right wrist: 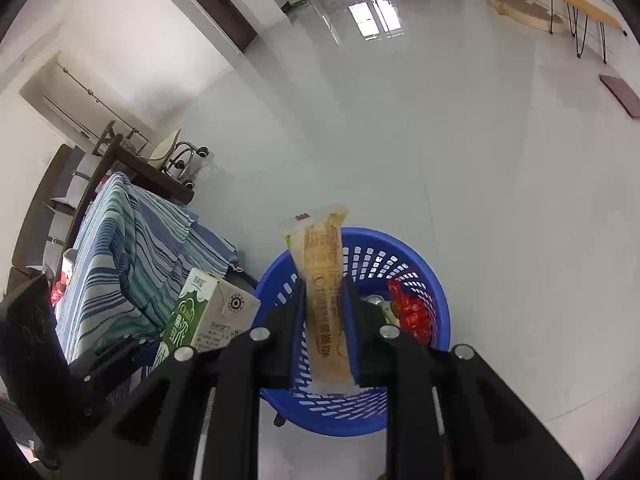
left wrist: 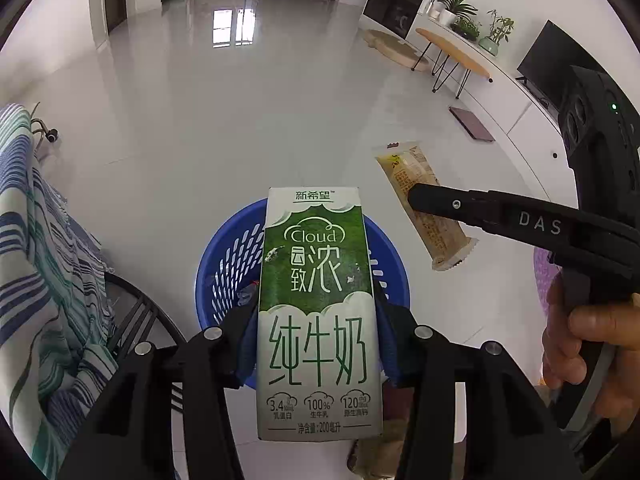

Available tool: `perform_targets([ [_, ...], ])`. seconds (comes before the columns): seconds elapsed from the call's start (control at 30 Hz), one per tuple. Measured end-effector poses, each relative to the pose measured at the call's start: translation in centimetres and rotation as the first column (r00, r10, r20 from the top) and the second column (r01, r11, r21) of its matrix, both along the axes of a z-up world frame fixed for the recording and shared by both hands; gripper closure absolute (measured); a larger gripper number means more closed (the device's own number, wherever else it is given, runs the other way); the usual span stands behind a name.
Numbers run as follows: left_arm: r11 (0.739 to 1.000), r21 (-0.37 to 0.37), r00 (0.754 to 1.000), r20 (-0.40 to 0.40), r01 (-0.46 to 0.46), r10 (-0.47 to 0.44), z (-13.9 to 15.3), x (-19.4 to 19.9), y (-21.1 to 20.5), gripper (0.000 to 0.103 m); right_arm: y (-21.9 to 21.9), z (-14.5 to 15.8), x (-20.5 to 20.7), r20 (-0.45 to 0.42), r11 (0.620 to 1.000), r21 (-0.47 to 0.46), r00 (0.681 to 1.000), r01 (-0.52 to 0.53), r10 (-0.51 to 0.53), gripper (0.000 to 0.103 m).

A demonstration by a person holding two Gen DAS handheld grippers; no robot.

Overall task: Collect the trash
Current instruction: 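Carry the milk carton and bread packet over the blue wastebasket with both tools, then open both tools to drop the carton and bread packet into the wastebasket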

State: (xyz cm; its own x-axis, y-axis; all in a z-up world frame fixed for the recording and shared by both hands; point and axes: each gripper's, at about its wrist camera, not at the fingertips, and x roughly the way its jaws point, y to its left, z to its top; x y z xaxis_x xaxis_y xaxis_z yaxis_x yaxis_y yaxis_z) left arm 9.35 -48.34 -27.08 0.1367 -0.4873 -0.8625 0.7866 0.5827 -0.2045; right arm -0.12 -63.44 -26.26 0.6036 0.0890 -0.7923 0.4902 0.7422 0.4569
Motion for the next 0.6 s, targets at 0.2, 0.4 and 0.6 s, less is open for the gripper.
perform_targets([
  [0.2, 1.000, -0.010, 0.999, 0.018, -0.027, 0.027, 0.7, 0.3, 0.3, 0.025, -1.1, 0.4, -1.3, 0.004, 0.997, -0.017, 0.998, 0.070, -0.070, 0.050],
  [0.4, 0.994, -0.110, 0.996, 0.083, -0.015, 0.024, 7.2, -2.2, 3.0, 0.012, 0.4, 3.4, -3.5, 0.062, 0.985, -0.101, 0.989, 0.142, -0.136, 0.016],
  [0.6, 0.986, -0.151, 0.980, 0.170, -0.076, 0.102, 12.3, -4.0, 12.5, 0.005, 7.0, 6.7, -3.4, 0.116, 0.957, -0.285, 0.993, 0.057, -0.024, 0.005],
])
